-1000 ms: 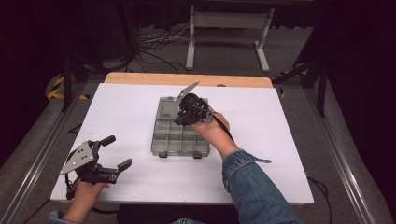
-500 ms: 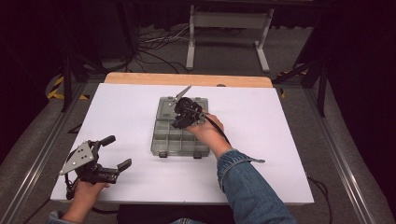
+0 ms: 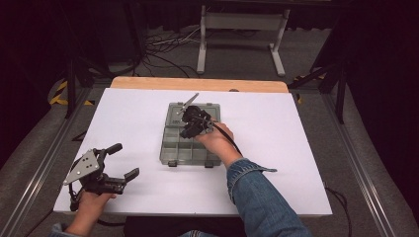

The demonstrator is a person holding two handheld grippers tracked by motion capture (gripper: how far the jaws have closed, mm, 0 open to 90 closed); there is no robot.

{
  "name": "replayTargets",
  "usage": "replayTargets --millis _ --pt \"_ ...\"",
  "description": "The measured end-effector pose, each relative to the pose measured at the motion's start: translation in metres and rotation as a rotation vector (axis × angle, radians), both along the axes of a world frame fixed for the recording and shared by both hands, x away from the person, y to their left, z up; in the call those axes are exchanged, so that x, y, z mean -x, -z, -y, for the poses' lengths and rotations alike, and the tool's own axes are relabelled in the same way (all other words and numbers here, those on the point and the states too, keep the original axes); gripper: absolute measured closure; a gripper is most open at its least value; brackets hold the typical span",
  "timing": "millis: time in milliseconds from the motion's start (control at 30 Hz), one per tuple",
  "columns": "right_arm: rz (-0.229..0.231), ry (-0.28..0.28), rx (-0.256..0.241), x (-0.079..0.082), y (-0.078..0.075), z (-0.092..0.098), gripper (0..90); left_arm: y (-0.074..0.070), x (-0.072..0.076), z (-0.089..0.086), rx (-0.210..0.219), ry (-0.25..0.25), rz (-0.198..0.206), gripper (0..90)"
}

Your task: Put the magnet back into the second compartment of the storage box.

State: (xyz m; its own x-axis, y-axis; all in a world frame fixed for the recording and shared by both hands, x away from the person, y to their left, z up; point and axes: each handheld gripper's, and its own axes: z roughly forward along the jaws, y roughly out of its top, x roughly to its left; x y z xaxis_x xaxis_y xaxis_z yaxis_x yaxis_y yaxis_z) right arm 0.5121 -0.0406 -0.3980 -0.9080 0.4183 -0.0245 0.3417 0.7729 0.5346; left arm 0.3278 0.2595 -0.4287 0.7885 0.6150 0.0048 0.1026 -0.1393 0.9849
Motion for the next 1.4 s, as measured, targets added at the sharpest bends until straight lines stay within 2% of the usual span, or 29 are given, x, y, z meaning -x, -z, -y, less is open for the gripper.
replayTargets --millis 600,833,900,933,1067,1300,1400 --pt "-0.024 -0.002 0.027 -0.003 0.016 -0.004 62.7 0.000 0.000 0.000 0.003 0.000 0.002 0.8" --pt "-0.026 -0.006 0.032 -0.003 0.018 -0.005 62.2 0.000 0.000 -0.001 0.005 -0.001 0.002 0.8" --pt "-0.024 -0.004 0.032 -0.003 0.017 -0.005 59.4 0.000 0.000 -0.001 0.004 0.000 0.002 0.8" --pt "-0.014 0.005 0.027 -0.002 0.017 -0.005 54.1 0.000 0.000 0.000 0.003 0.001 0.002 0.8" --pt "0.008 0.005 0.025 0.000 0.013 -0.004 51.2 0.000 0.000 0.000 0.003 0.001 0.002 0.8" --pt "0.056 0.036 -0.051 0.009 -0.013 0.009 32.7 0.000 0.000 0.000 -0.003 0.001 0.004 0.8" --pt "0.076 0.032 -0.075 0.013 -0.021 0.013 29.0 0.000 0.000 0.000 -0.002 0.000 0.004 0.8"
